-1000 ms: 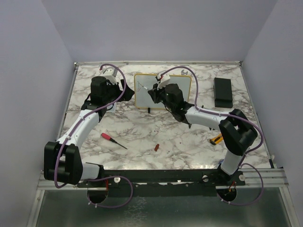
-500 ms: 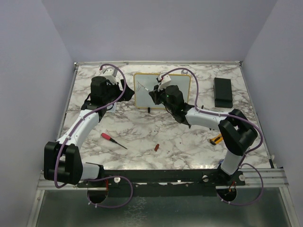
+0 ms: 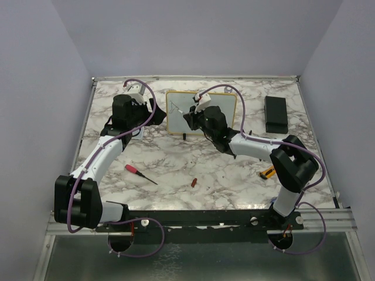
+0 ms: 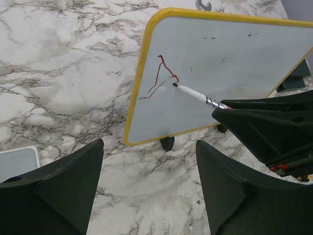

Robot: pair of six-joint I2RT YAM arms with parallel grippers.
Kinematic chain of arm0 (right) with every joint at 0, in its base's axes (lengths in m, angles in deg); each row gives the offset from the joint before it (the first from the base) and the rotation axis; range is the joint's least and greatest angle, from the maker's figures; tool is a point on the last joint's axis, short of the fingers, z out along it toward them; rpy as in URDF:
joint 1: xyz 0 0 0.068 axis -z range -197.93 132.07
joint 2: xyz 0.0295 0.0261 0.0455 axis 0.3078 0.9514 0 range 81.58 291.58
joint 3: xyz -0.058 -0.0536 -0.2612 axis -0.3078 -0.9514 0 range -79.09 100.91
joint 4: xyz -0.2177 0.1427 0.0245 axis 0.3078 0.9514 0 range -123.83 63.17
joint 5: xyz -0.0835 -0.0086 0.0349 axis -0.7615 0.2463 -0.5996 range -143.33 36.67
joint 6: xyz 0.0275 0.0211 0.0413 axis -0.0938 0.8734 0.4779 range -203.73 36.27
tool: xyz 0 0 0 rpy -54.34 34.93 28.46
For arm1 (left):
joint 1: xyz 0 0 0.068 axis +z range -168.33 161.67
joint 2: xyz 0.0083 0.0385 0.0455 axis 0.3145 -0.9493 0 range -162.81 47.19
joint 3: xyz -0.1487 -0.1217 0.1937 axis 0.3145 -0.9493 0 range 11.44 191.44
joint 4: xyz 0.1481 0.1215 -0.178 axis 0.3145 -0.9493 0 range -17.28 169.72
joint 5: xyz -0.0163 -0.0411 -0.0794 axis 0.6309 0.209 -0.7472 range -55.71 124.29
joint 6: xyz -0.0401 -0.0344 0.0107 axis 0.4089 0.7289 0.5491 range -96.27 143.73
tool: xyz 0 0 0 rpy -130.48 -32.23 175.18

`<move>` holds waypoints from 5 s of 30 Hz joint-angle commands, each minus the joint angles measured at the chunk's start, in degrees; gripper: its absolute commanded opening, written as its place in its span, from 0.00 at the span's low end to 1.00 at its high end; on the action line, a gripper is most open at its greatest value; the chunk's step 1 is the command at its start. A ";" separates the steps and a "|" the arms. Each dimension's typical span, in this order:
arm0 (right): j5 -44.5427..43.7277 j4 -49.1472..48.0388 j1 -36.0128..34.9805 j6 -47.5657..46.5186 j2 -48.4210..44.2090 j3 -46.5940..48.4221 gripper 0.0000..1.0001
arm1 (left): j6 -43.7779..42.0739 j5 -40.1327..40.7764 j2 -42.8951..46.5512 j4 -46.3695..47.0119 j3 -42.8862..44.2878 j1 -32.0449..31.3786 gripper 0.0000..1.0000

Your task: Write a sentence on the whiteboard

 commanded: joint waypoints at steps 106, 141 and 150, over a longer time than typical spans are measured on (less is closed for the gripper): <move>-5.81 -3.50 -1.29 -1.15 -1.33 -4.57 0.01 | 0.66 -0.86 -0.34 0.21 -0.41 -0.46 0.76; -10.51 -4.20 -1.12 -3.09 -3.40 -4.56 0.01 | 0.59 -0.93 0.16 0.17 -0.58 -0.47 0.76; -9.82 -4.86 -1.15 -3.26 -3.02 -3.96 0.00 | 0.65 -1.03 0.02 0.21 -0.50 -0.46 0.76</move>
